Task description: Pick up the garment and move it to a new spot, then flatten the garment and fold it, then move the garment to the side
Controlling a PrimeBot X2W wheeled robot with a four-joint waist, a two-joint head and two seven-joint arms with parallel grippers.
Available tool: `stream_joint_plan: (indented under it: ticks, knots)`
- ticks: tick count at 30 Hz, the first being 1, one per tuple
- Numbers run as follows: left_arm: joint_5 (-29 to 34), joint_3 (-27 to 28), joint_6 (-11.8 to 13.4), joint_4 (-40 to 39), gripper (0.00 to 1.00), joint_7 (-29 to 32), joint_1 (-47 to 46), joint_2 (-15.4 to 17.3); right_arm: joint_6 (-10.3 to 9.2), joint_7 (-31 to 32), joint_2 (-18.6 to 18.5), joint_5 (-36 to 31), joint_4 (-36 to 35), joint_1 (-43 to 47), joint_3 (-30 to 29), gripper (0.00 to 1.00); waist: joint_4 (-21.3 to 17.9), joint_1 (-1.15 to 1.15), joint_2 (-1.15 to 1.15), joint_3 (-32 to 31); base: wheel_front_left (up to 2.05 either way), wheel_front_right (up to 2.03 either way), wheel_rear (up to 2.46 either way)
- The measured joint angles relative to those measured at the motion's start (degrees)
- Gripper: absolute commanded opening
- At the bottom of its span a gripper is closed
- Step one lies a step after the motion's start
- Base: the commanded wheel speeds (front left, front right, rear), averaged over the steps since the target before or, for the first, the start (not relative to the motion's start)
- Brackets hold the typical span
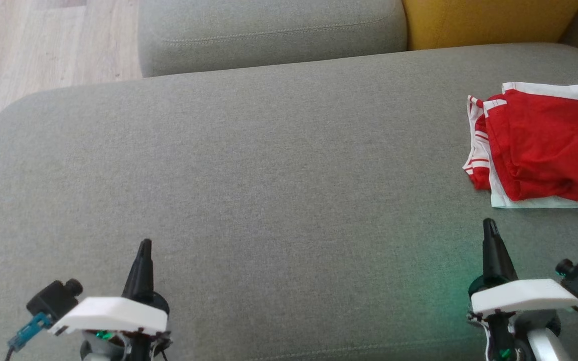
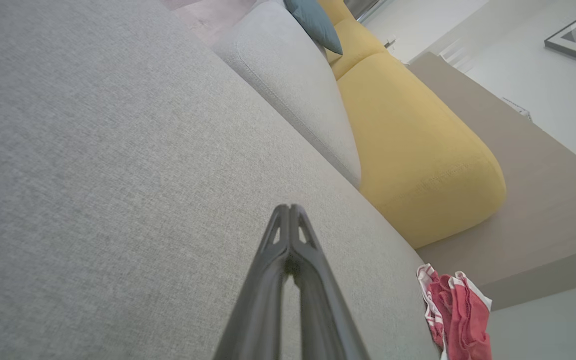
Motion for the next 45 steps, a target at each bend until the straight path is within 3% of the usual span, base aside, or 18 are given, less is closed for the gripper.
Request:
stream_joint_plan:
  ticks: [45]
  knots:
    - [-26.1, 6.5, -3.5, 2.0, 0.00, 7.1, -2.4, 0.2, 0.00, 7.4, -0.2, 29.4, -1.4, -0.2, -5.3, 0.00, 2.0, 0.00, 0.00, -0.4, 0.00, 0.00, 0.00]
